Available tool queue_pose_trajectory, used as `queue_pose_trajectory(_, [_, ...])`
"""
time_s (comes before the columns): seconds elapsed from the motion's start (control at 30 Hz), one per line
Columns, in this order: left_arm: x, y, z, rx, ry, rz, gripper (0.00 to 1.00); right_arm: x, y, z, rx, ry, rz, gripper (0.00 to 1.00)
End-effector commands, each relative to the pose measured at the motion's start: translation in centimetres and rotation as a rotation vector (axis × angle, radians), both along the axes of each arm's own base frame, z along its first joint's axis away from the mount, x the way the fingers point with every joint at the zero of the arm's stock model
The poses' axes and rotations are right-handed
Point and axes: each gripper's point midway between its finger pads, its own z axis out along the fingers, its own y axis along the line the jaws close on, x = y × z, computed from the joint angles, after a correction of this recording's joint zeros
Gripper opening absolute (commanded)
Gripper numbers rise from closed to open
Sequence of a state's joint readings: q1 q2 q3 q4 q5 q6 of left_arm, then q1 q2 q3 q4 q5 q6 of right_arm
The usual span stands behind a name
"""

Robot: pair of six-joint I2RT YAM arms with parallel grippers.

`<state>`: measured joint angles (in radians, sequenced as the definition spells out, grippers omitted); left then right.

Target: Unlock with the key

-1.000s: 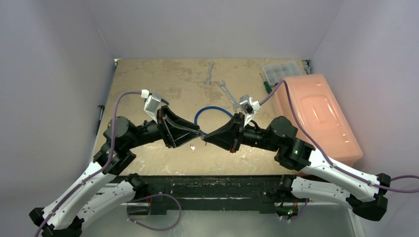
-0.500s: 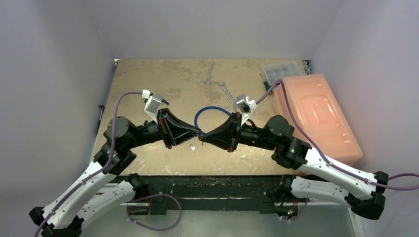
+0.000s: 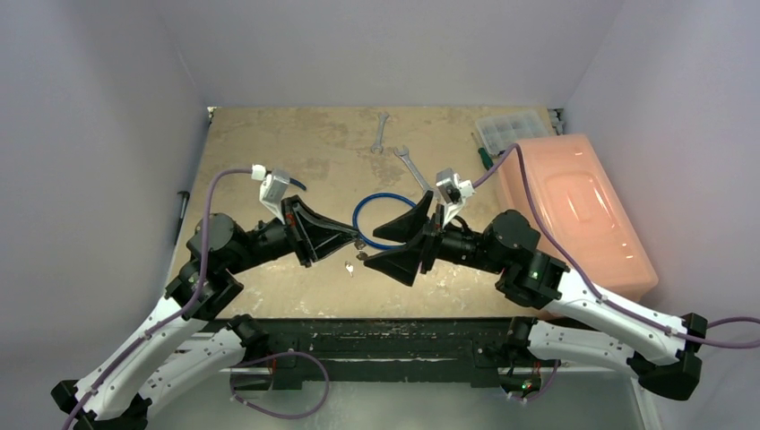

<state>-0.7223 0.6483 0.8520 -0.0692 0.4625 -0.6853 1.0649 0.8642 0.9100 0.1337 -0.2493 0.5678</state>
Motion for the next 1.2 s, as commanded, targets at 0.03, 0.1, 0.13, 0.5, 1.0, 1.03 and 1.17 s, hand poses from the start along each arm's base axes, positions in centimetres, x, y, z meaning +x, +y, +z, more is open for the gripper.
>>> queue_pose_trajectory(0.03, [0.3,0.2,0.9,-0.03,-0.032,0.024,0.0,0.5,0.7,0.6,0.015,-0.028,-0.008,0.8])
queue_pose_trajectory(0.1, [0.5,0.2,0.9,-0.03,-0.029,0.031,0.0,0.5,0.9,0.5,0.012,-0.028,-0.004,0.76])
queue_pose_trajectory(0.13, [0.5,0.2,0.8,-0.03,-0.027,0.034,0.0,0.5,1.0,0.5,0.012,-0.028,0.0,0.75])
queue_pose_trajectory(0.5, [1.0,0.1,0.3,-0.019,-0.015,0.048,0.0,0.7,2.3,0.2,0.007,-0.021,0.03,0.6])
queue_pose_trajectory(1.0, [1.8,0.1,-0.3,-0.003,-0.001,0.08,0.0,0.2,3.2,0.6,0.029,-0.021,0.082,0.35])
queue_pose_trajectory(1.03, [1.8,0.1,-0.3,-0.003,-0.001,0.081,0.0,0.2,3.2,0.5,0.027,-0.02,0.081,0.35])
queue_pose_trajectory(1.17, [1.8,0.2,-0.3,-0.001,-0.004,0.088,0.0,0.4,3.1,0.1,0.021,-0.017,0.069,0.35])
